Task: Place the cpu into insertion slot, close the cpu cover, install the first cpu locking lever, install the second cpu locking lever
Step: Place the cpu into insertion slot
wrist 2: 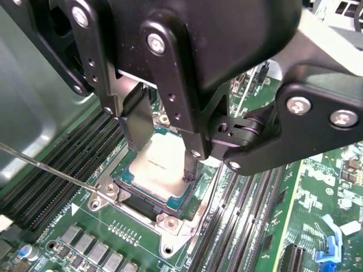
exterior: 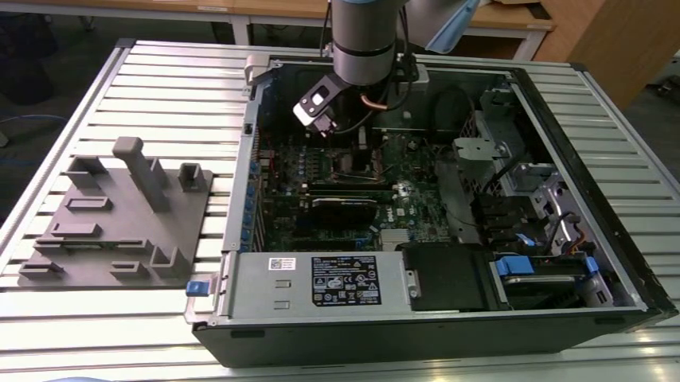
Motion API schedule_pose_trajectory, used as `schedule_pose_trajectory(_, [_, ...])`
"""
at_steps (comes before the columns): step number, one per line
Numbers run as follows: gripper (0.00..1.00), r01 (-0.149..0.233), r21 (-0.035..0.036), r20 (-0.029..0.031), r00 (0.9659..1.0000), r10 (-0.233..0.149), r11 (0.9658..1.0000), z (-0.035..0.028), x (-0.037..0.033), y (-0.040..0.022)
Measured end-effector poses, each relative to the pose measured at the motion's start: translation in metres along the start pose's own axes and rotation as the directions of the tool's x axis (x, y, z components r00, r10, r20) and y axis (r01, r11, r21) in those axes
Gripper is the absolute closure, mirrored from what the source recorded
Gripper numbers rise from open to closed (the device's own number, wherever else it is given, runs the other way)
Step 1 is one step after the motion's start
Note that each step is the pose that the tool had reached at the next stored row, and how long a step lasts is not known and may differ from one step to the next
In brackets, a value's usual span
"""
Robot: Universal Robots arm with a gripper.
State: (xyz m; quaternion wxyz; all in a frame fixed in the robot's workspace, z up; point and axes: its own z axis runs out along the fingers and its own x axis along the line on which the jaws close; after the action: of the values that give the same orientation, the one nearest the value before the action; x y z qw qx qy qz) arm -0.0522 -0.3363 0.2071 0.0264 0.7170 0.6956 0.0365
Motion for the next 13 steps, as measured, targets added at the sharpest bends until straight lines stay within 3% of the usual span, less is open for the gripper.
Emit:
schedule_pose_trajectory(7, [0.51, 0.000, 0.0000, -0.0006, 1.0000, 0.000, 1.0000, -0.0004, 0.0000, 0.0000])
schedule_pose_trajectory(8, [0.53, 0.000, 0.0000, -0.0006, 1.0000, 0.000, 1.0000, -0.0004, 0.0000, 0.0000])
schedule_pose_trajectory(10, [0.65, 0.000, 0.0000, -0.0008, 1.0000, 0.000, 1.0000, -0.0004, 0.0000, 0.0000])
schedule_pose_trajectory(13, [0.71, 0.000, 0.0001, -0.0010, 1.0000, 0.000, 1.0000, -0.0004, 0.0000, 0.0000])
